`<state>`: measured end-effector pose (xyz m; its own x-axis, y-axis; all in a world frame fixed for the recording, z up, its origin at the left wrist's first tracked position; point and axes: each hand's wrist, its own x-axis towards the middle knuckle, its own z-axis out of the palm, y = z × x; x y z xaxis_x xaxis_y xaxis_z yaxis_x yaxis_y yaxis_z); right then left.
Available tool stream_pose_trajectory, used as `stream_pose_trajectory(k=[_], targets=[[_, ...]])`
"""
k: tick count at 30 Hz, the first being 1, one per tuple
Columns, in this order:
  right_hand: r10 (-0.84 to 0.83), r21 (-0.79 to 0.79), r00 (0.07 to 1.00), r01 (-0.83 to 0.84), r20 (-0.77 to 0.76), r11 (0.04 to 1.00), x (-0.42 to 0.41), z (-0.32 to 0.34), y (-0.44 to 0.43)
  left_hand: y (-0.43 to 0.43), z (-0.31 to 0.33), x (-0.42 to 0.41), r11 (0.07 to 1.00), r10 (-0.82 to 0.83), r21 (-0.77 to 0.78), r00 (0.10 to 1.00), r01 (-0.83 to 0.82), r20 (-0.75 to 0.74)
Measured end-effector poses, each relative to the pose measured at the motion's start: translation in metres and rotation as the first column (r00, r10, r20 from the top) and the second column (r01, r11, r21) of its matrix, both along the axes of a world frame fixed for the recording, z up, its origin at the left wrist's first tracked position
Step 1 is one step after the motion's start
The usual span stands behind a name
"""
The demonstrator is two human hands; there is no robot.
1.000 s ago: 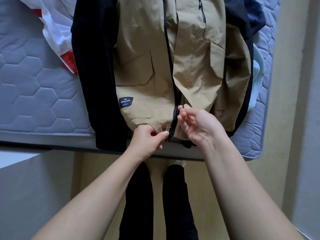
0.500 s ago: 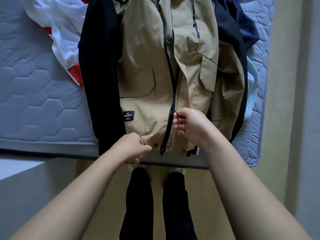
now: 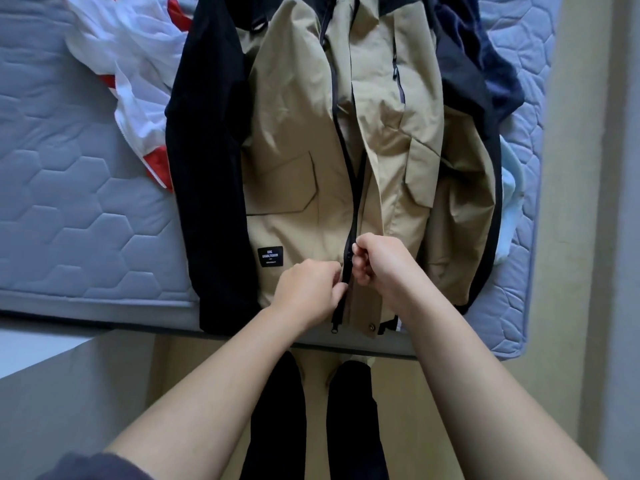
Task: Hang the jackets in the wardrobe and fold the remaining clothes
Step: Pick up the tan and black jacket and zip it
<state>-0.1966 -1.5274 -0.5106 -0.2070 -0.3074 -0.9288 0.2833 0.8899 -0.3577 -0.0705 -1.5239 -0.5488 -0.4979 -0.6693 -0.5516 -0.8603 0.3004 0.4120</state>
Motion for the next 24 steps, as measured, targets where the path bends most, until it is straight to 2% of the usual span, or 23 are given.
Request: stream_pose_trajectory(k=[5, 15, 21, 24], targets=[[-0.217, -0.152, 0.975, 0.220, 0.036, 0.964, 0.002, -0.005, -0.011, 0.005, -0.001, 0.005, 0.994, -0.052, -0.101, 0.998, 0.047, -0.043], [-0.323, -0.274, 0.944, 0.327, 0.063, 0.904, -0.005, -0.001, -0.042, 0.026, -0.020, 0.028, 0.989, -0.128, -0.072, 0.991, 0.130, 0.031], [-0.216, -0.263, 0.976, 0.214, 0.021, 0.941, 0.007, 0.003, -0.041, 0.030, -0.027, 0.049, 0.988, -0.154, 0.013, 0.980, 0.154, 0.123], [-0.078, -0.351, 0.993, 0.044, -0.083, 0.935, 0.008, 0.004, -0.033, 0.022, -0.024, 0.041, 0.994, -0.097, 0.056, 0.986, 0.090, 0.137]])
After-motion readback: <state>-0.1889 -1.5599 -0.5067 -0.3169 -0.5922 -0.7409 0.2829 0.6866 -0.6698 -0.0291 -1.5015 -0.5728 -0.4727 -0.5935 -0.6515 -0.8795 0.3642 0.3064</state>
